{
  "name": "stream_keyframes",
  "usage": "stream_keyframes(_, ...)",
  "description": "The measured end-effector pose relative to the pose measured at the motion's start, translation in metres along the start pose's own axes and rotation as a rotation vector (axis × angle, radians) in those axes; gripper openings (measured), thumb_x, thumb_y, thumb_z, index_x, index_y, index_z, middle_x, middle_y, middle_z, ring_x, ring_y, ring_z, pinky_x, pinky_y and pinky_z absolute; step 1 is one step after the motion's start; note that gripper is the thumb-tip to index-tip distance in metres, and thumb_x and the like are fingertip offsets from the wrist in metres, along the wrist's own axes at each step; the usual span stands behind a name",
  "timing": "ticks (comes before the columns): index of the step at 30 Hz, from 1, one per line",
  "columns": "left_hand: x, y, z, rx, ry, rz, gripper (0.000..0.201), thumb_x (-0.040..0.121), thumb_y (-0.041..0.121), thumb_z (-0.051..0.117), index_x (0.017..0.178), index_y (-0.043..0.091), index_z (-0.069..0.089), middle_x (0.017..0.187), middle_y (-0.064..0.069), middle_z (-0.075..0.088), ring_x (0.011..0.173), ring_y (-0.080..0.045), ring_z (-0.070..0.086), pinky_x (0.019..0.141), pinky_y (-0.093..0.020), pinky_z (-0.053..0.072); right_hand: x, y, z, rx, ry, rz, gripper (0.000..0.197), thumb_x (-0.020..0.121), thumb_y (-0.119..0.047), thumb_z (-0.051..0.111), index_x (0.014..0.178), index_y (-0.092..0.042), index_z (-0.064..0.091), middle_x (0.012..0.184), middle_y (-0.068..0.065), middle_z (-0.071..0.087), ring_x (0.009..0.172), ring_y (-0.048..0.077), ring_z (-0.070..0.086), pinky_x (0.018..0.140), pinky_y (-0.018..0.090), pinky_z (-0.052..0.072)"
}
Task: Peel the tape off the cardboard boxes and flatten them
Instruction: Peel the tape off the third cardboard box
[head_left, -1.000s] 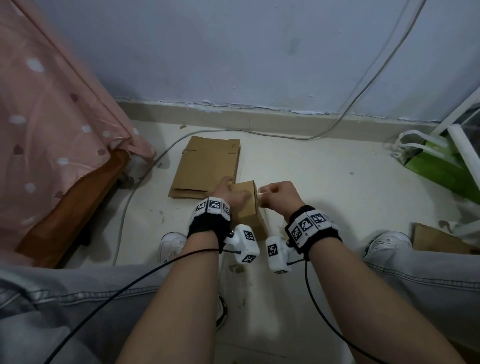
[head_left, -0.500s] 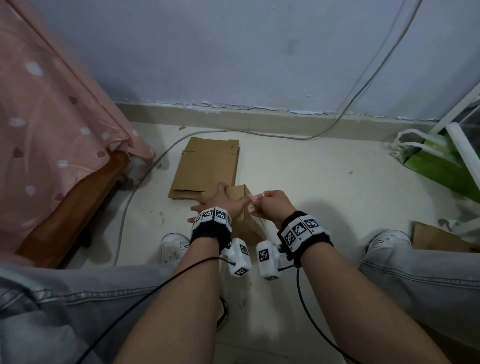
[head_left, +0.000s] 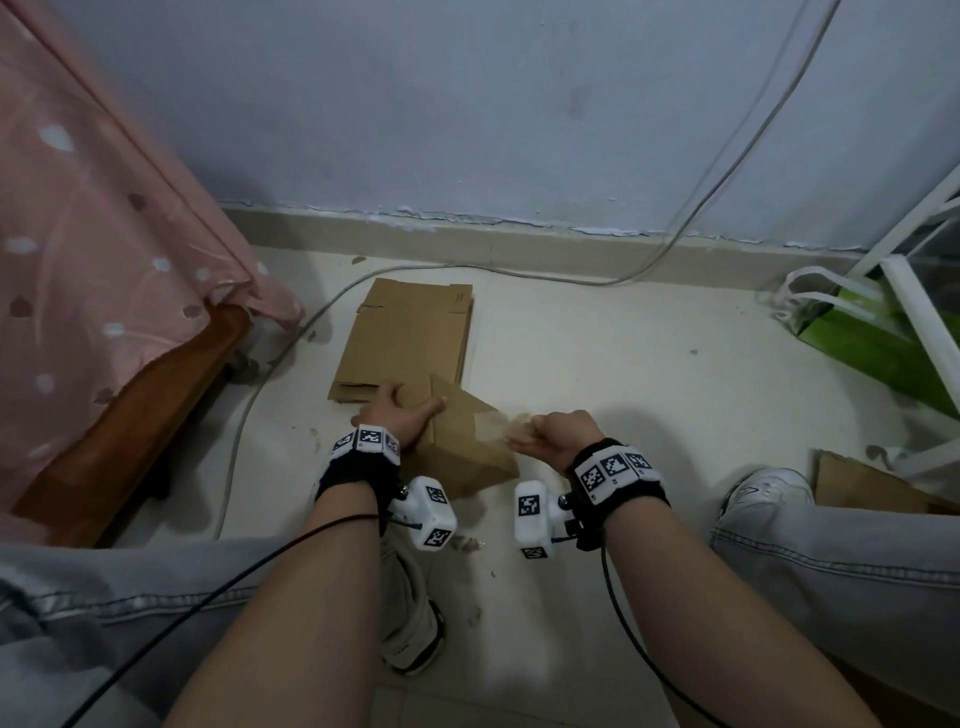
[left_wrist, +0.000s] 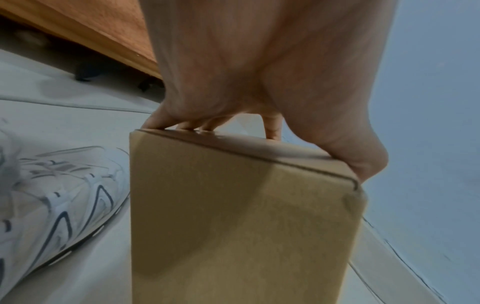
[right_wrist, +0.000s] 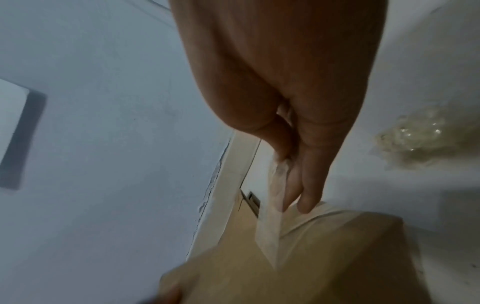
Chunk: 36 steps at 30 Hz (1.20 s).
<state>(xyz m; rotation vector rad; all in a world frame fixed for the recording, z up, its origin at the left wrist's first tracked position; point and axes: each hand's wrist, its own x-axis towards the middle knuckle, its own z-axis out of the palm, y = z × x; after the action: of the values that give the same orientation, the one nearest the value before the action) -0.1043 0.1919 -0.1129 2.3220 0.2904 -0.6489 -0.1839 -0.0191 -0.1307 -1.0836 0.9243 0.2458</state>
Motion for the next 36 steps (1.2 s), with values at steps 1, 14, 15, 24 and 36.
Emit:
stream_keyframes(1, 0.002, -0.004, -0.002, -0.024, 0.006, 0.000, 0.087, 0.074, 0.062, 0.070, 0.146, 0.026, 0.036, 0.149, -0.009, 0.043, 0.133, -0.034, 0.043, 0.110, -0.046, 0.037, 0.002, 0.000, -0.007, -0.034, 0.027, -0.005, 0.018, 0.098, 0.010, 0.040, 0.113, 0.005, 0.047, 0.093, 0.022, 0.057, 0.075, 0.029, 0.066, 0.079, 0.041, 0.059)
stream_keyframes(14, 0.007, -0.002, -0.004, 0.010, -0.037, -0.033, 0.094, 0.075, 0.064, 0.067, 0.150, 0.024, 0.029, 0.151, -0.009, 0.040, 0.133, -0.034, 0.043, 0.111, -0.044, 0.036, -0.015, -0.014, 0.014, 0.030, -0.201, -0.118, 0.023, 0.099, -0.030, 0.046, 0.089, -0.011, 0.053, 0.094, 0.015, 0.073, 0.093, 0.032, 0.064, 0.091, 0.044, 0.052)
stream_keyframes(15, 0.008, -0.001, -0.004, 0.017, -0.040, -0.034, 0.093, 0.076, 0.063, 0.067, 0.150, 0.023, 0.029, 0.151, -0.009, 0.040, 0.133, -0.034, 0.043, 0.110, -0.043, 0.036, -0.014, -0.011, 0.017, -0.132, -0.191, -0.152, 0.032, 0.098, -0.042, 0.050, 0.090, -0.011, 0.054, 0.088, 0.010, 0.072, 0.090, 0.028, 0.065, 0.091, 0.043, 0.053)
stream_keyframes(24, 0.004, 0.007, -0.002, 0.074, -0.072, 0.001, 0.099, 0.068, 0.067, 0.069, 0.149, 0.025, 0.030, 0.151, -0.009, 0.039, 0.136, -0.034, 0.039, 0.110, -0.048, 0.035, 0.003, 0.016, 0.009, -1.218, -0.041, -0.227, 0.065, 0.081, -0.059, 0.068, 0.123, -0.012, 0.052, 0.116, 0.005, 0.059, 0.106, 0.023, 0.057, 0.078, 0.031, 0.043)
stream_keyframes(36, -0.002, -0.012, 0.004, -0.152, -0.283, -0.121, 0.097, 0.063, 0.050, 0.082, 0.142, 0.018, 0.036, 0.122, -0.006, 0.055, 0.104, -0.026, 0.057, 0.078, -0.036, 0.046, 0.009, 0.002, 0.002, -0.884, 0.121, -0.309, 0.017, 0.086, -0.017, 0.059, 0.071, -0.011, 0.053, 0.068, 0.003, 0.052, 0.062, 0.017, 0.048, 0.054, 0.025, 0.038)
